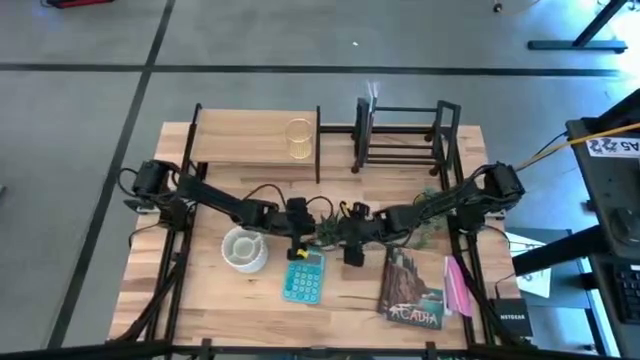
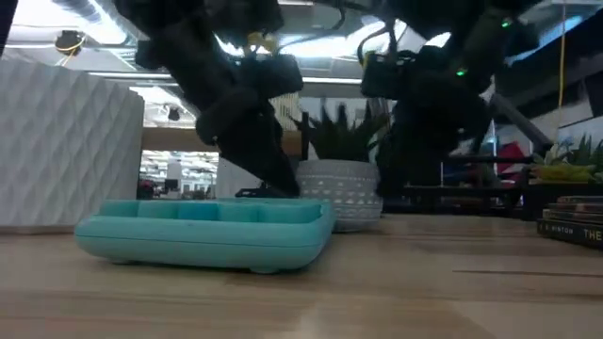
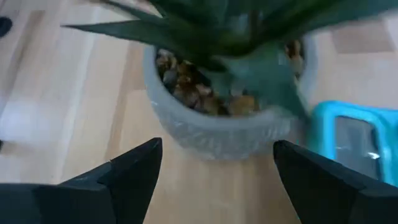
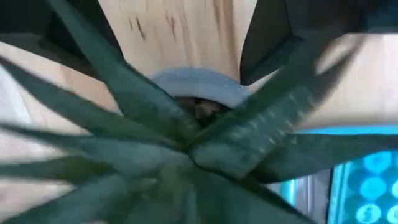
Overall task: Stock shelves
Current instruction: Put the gray plant vase under the shelf
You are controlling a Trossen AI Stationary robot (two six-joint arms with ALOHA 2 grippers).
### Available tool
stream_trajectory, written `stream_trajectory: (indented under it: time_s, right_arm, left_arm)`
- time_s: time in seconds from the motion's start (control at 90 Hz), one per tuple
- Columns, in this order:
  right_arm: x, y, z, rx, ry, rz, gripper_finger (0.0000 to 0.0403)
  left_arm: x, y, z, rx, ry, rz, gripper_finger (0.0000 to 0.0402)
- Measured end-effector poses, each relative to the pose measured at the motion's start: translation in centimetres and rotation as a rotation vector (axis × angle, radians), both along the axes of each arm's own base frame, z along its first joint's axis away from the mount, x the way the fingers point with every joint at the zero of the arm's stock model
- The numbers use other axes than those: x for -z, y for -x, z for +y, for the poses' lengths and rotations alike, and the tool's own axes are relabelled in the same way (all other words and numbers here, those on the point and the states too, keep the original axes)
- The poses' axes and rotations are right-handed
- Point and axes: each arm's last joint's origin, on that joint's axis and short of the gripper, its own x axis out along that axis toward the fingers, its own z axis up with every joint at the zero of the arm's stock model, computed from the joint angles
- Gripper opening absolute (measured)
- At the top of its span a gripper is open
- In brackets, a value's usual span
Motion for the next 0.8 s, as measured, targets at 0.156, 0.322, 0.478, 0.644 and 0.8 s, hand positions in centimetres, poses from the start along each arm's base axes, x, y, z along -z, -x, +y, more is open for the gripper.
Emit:
stream_trajectory:
  time_s: [0.156, 0.322, 0.478, 0.644, 0.8]
  right_arm:
    - [0.7, -0.8, -0.5, 0.006, 0.017, 0.022, 0.0294]
    - [0.2, -1.7, -0.5, -0.001, 0.060, 0.020, 0.0294]
    - [-1.1, -2.8, -1.0, 0.012, 0.091, -0.032, 0.0294]
    - [-1.7, -4.2, -2.1, 0.031, 0.110, -0.076, 0.0294]
    - [-1.1, -5.8, -3.4, 0.038, 0.121, -0.065, 0.0294]
  left_arm:
    - [0.1, 0.0, 0.5, -0.029, 0.022, 0.005, 0.0295]
    - [0.0, 0.2, 0.5, -0.048, 0.008, 0.010, 0.0295]
    - [-0.5, 1.1, 0.5, -0.077, -0.038, 0.062, 0.0295]
    - [-1.6, 2.3, 0.8, -0.121, -0.087, 0.113, 0.0295]
    - [-2.0, 3.0, 1.3, -0.153, -0.125, 0.161, 0.0295]
